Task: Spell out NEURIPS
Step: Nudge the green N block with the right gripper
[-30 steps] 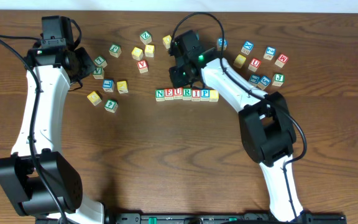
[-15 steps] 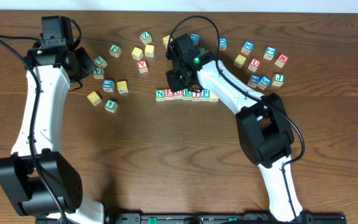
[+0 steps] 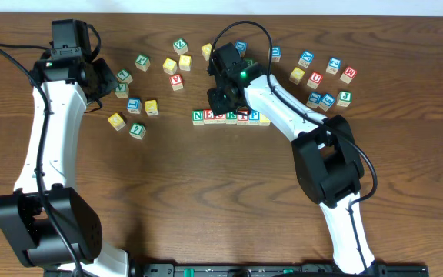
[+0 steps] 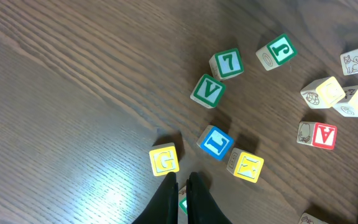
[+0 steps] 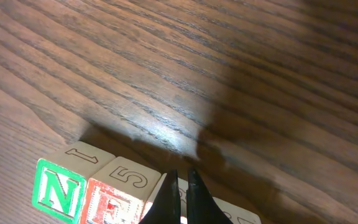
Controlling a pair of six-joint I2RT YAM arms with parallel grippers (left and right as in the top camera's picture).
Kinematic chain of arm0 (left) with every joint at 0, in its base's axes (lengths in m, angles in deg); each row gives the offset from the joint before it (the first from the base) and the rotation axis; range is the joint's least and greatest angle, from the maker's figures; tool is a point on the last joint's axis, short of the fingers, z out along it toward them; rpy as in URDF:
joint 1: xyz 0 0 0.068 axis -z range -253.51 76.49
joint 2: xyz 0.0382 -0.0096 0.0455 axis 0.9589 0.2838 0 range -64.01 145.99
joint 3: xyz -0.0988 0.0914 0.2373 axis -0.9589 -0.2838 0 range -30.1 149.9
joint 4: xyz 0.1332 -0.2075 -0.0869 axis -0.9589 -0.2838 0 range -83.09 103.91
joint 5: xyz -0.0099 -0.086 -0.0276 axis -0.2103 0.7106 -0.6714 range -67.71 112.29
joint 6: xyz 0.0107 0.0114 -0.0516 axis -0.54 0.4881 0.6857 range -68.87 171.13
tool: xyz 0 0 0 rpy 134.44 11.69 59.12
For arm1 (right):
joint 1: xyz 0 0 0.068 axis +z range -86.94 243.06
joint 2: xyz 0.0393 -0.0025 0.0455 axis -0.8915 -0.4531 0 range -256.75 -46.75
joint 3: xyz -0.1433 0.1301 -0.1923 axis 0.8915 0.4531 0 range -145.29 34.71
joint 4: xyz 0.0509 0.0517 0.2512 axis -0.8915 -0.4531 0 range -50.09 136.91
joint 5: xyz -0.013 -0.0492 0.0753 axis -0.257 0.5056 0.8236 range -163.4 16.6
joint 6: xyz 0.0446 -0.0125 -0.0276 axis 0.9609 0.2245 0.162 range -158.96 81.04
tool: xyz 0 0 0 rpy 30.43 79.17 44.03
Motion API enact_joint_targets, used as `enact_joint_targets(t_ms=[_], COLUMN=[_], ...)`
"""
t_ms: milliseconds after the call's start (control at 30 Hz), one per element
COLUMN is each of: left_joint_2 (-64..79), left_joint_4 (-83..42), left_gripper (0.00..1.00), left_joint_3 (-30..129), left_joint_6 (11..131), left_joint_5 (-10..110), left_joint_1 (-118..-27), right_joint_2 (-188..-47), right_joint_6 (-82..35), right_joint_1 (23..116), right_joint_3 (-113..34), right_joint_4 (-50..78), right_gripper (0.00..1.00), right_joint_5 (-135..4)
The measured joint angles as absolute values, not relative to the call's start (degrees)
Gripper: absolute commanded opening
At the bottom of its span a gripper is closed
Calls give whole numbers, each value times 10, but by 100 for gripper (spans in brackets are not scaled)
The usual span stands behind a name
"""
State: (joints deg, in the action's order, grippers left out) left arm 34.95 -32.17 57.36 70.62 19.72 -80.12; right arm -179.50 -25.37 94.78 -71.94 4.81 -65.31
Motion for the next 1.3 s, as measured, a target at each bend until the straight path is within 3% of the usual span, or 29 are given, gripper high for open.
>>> enact_joint_targets(t_ms=[1100,1167,1300], left_joint_2=[350,350,350], left_joint_4=[-325,-325,-325], left_gripper=[9,22,25], left_joint_3=[574,574,574], left_joint_6=[706,706,708], left_joint_5=[197,197,193], left_joint_1=[-801,-801,-801], right_joint_2=[-1795,-1795,-1795], right_joint_6=[-288,-290,-292], right_joint_1=[961,961,959], right_joint_3=[-717,-717,-717], right_joint_4=[106,106,108], right_gripper=[2,2,2], right_joint_5=[-614,-612,-605])
